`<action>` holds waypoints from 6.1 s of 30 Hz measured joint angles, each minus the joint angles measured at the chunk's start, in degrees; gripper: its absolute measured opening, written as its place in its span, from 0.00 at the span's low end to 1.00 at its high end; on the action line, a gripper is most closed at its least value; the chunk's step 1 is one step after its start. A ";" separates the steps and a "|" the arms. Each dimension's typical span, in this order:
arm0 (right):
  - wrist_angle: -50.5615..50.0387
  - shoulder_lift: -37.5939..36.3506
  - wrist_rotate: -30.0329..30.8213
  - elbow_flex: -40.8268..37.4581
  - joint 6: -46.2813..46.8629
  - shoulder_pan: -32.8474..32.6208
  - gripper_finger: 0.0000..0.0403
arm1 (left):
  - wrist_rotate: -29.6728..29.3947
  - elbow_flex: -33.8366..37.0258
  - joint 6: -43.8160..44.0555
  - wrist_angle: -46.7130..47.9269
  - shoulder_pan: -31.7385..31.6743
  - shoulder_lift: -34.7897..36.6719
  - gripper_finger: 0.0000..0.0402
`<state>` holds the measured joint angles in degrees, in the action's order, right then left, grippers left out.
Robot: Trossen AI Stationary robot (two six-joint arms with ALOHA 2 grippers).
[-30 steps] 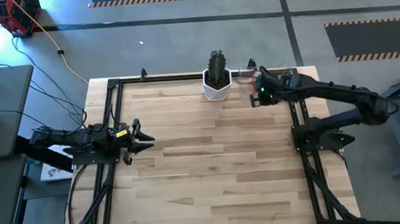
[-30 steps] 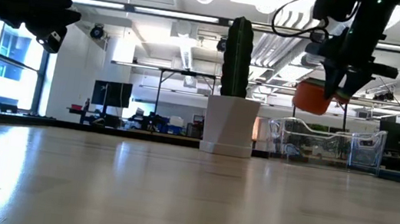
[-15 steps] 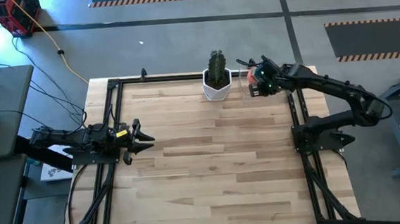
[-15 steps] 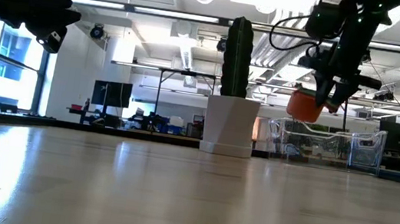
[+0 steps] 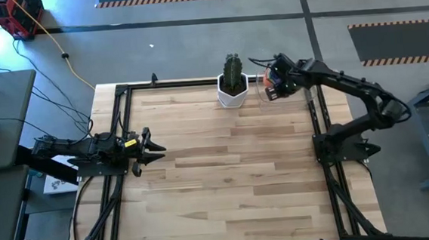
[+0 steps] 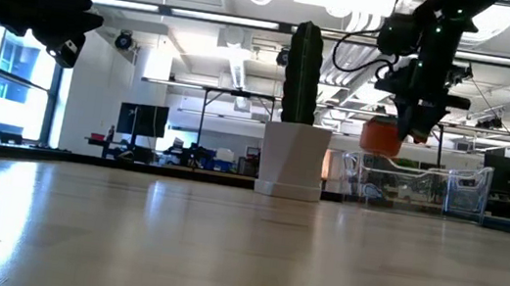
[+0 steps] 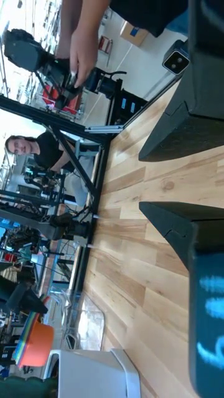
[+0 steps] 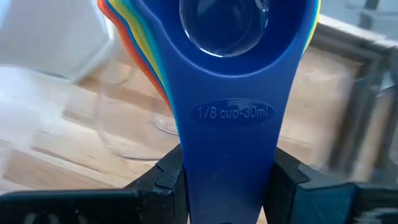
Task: Nest measuring cups in basket
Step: Put the measuring cups into the transparent bin, then return to Home Position
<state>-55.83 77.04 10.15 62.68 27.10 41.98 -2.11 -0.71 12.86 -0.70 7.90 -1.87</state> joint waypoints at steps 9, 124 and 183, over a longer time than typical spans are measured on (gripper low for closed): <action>-7.53 8.77 -0.51 6.66 -12.25 2.63 0.30 | -0.02 0.00 0.01 0.00 0.01 -0.01 0.26; 29.93 -10.31 -5.56 -10.95 -8.06 -7.65 0.56 | -0.02 0.00 0.00 -0.01 0.02 0.00 0.26; 61.61 -73.72 -3.07 -62.10 -9.14 -41.70 0.56 | 0.00 0.00 0.00 0.01 0.01 0.00 0.26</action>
<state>5.78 3.32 7.08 0.58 17.96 0.27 -2.11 -0.71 12.86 -0.70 7.91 -1.87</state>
